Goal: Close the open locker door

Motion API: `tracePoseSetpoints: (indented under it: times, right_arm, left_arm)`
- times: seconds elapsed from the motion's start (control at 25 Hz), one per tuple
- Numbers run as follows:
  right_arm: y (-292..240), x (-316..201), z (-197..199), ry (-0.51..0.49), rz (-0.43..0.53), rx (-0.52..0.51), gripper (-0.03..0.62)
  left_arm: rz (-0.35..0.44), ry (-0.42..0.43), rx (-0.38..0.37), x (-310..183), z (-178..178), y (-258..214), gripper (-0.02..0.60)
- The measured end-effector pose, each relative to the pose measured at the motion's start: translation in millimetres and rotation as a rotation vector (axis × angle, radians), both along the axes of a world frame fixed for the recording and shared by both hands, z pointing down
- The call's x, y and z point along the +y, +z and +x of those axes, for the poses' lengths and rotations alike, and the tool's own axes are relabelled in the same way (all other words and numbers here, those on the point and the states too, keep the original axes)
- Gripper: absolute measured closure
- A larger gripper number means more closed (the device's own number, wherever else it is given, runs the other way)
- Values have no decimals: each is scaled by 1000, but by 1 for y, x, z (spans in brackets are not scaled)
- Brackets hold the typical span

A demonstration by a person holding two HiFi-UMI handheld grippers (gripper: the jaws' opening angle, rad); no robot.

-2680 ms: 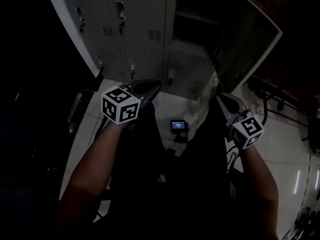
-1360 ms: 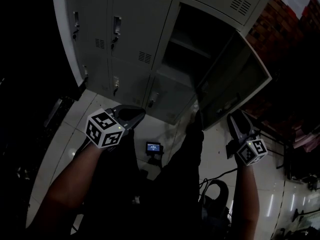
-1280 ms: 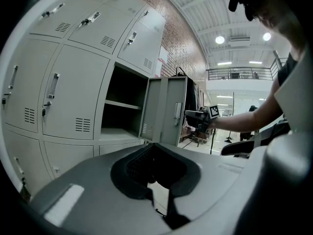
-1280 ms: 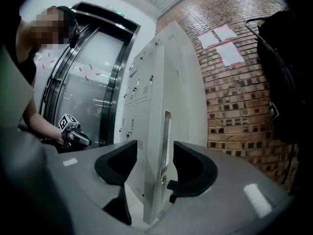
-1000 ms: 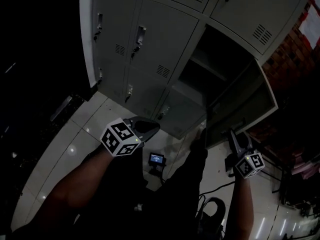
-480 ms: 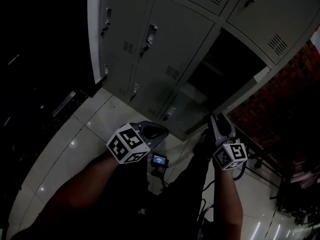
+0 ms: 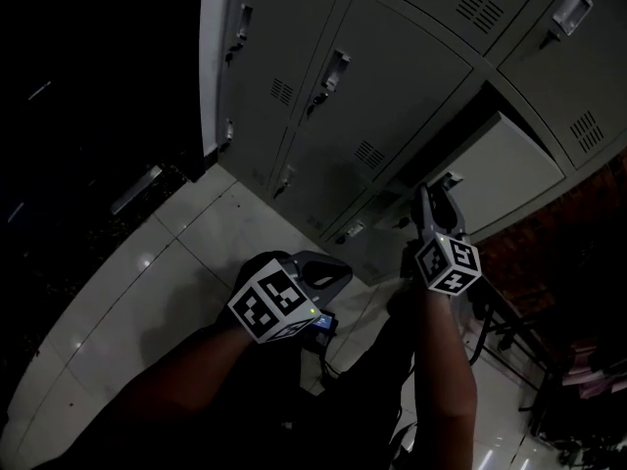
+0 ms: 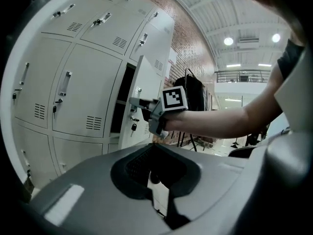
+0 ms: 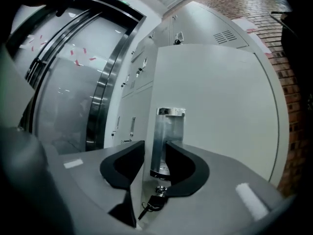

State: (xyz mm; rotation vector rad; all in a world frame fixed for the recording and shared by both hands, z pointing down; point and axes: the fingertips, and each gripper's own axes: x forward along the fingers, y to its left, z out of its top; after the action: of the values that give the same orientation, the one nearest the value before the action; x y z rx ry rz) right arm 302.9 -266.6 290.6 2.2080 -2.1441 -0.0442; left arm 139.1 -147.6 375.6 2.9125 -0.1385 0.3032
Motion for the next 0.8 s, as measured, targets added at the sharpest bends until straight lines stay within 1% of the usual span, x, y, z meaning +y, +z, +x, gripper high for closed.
tracePoseSetpoints:
  times: [0.2, 0.28, 0.4, 0.56, 0.8]
  right_arm:
    - [-6, -40, 12, 53, -9, 3, 462]
    - [-7, -52, 20, 78, -7, -7, 477]
    - [-5, -67, 31, 100, -11, -7, 482]
    - [1, -83, 42, 110, -30, -14, 482]
    - [1, -96, 52, 127, -28, -35, 478]
  left_arm:
    - [16, -1, -4, 2, 2, -2, 569]
    - [16, 4, -1, 3, 3, -3, 569]
    - [14, 7, 4, 3, 3, -4, 569]
    - [0, 6, 16, 2, 3, -5, 569]
    - [5, 5, 15, -1, 2, -5, 569]
